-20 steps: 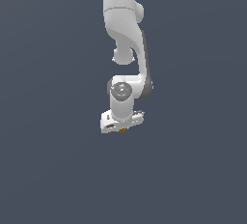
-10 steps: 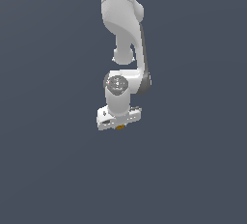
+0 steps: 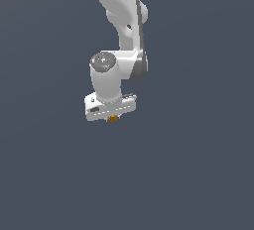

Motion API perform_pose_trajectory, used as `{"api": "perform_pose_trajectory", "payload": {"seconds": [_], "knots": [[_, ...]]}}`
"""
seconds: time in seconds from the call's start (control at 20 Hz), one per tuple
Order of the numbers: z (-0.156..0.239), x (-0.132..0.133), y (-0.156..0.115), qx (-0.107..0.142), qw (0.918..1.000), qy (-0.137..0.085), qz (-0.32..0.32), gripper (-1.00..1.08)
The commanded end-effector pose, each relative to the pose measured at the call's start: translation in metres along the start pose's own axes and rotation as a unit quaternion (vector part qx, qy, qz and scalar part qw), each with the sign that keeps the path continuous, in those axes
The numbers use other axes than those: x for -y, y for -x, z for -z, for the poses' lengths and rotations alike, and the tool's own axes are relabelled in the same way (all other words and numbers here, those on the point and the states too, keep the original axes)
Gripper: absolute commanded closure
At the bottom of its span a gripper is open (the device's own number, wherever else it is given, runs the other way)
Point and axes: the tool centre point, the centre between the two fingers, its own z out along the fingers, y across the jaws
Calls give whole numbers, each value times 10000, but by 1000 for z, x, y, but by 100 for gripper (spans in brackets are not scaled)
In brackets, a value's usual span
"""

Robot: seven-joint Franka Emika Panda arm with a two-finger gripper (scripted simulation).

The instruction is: Pick up the object and move it to a goal position.

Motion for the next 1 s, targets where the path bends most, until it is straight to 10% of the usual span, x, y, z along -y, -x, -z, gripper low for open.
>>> {"api": "perform_pose_trajectory", "payload": {"seconds": [0.0,0.95], "knots": [[27,-13,10,-6,10000,2,-2,108],[207,-100,71,-9,10000,-3,-1,108]]}}
